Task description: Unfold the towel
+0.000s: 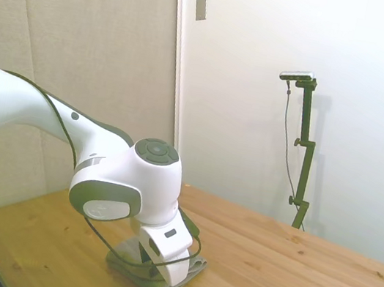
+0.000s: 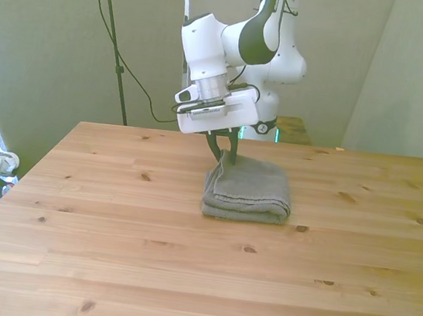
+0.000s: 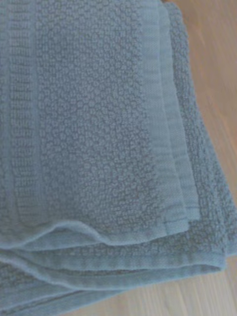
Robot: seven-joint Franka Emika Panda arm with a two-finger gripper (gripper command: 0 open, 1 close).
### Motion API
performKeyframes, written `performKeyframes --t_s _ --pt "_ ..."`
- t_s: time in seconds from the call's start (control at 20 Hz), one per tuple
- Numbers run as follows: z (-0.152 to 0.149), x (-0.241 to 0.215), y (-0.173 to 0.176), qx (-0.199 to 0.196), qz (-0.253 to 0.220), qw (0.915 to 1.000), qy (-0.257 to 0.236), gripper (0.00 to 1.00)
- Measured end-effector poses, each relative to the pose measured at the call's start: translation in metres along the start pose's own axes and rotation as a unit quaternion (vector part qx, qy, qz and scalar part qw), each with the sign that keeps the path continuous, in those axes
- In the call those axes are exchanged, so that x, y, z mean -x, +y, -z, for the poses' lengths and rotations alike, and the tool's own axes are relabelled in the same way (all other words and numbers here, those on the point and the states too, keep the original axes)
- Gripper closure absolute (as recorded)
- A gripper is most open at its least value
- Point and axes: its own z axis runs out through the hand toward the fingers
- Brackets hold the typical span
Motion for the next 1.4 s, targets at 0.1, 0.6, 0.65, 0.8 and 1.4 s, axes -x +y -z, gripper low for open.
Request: performKeyframes --t_s 0.1,0.6,0.65,0.8,1.4 --pt "0.003 0.004 -0.009 -0.009 0.010 0.9999 -0.002 1.00" --pt "0.010 0.074 -0.121 -0.048 0.155 0.9856 -0.049 1.00" --pt "0.008 0.082 -0.130 -0.045 0.176 0.9812 -0.064 1.00" --pt "-0.003 0.102 -0.148 -0.032 0.238 0.9648 -0.107 1.00" --pt "-0.032 0.140 -0.181 -0.014 0.372 0.9087 -0.189 1.00"
